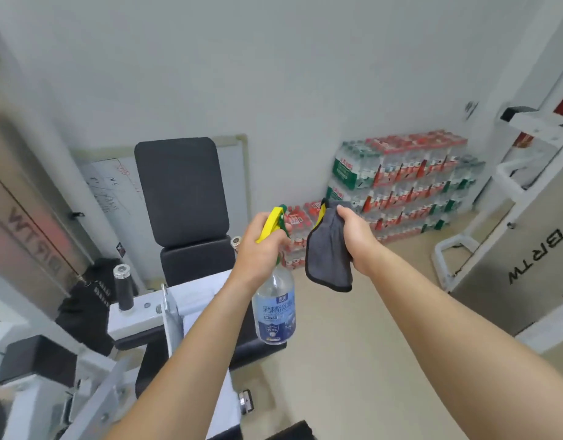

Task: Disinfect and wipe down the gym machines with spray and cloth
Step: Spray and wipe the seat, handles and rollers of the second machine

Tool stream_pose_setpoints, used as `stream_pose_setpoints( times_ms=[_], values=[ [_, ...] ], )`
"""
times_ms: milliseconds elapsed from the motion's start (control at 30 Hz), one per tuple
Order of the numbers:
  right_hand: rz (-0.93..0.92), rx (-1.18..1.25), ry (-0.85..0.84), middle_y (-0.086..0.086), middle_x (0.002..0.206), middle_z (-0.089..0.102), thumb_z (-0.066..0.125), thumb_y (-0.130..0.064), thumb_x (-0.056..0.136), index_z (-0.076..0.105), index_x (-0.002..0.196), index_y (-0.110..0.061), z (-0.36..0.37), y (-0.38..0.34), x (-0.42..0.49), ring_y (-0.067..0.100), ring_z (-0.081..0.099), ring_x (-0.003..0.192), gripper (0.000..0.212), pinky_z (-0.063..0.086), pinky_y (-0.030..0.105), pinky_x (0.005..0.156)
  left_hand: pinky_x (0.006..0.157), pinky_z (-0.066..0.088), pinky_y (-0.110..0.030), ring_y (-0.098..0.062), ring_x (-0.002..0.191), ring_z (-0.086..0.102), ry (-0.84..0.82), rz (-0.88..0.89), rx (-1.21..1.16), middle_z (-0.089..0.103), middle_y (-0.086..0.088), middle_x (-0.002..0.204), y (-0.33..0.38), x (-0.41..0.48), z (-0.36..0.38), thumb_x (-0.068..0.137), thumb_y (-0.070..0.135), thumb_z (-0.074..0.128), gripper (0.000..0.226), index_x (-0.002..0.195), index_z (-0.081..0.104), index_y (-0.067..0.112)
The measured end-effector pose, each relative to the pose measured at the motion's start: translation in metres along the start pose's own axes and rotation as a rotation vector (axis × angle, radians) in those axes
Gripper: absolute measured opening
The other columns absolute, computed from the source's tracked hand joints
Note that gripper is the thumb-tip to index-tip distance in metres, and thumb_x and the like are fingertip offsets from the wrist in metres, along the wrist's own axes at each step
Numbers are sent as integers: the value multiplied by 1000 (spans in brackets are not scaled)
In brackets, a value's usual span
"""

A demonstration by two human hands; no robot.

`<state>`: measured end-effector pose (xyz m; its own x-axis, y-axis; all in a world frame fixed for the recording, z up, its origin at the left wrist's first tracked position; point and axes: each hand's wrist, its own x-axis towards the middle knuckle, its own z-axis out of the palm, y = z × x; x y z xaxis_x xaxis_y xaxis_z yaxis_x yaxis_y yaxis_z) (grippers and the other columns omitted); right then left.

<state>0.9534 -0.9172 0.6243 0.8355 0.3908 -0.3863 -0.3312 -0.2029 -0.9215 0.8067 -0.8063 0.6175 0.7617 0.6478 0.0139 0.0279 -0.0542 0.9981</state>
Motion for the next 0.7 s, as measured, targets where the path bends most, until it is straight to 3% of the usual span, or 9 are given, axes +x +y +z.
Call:
stream_pose_setpoints(
  times_ms=[100,233,333,433,500,700],
  values=[
    [2,-10,-66,2,85,68,46,-44,102,64,90,-17,-5,-14,55,22,62,81,35,44,30,73,92,52,-43,-24,95,65,92,-21,18,70,-12,101,-8,37,25,72,18,58,30,101,65,13],
    [-34,-52,-188,6,98,70,46,-44,101,65,88,-17,-20,-32,138,26,64,99,35,47,35,98,99,49,-38,-14,96,65,250,-9,3,69,1,95,-20,91,72,86,1,58,22,106,64,6],
    [-4,-56,-285,5,97,71,45,-46,101,68,94,-15,-34,-49,187,26,65,100,39,48,35,96,97,49,-34,-11,92,65,388,-9,-12,69,-3,96,-24,122,102,87,-4,57,23,108,63,3],
    [17,-71,-334,7,103,70,43,-45,102,67,110,-12,-41,-68,231,27,64,101,42,46,33,91,98,49,-36,-21,99,67,518,-45,-10,71,-11,104,-25,141,126,88,-3,57,22,108,64,4],
    [32,-84,-364,10,109,70,44,-45,101,67,115,-9,-41,-82,257,28,64,104,45,47,35,96,97,49,-37,-25,102,66,588,-44,-21,71,-15,108,-25,155,137,89,-3,56,22,107,66,5],
    [29,-127,-450,12,116,70,45,-49,98,66,120,-8,3,-104,319,29,64,109,51,45,40,105,78,49,-18,-12,97,67,752,-47,-87,73,-9,107,-28,204,133,93,-4,56,26,112,69,9]
  ],
)
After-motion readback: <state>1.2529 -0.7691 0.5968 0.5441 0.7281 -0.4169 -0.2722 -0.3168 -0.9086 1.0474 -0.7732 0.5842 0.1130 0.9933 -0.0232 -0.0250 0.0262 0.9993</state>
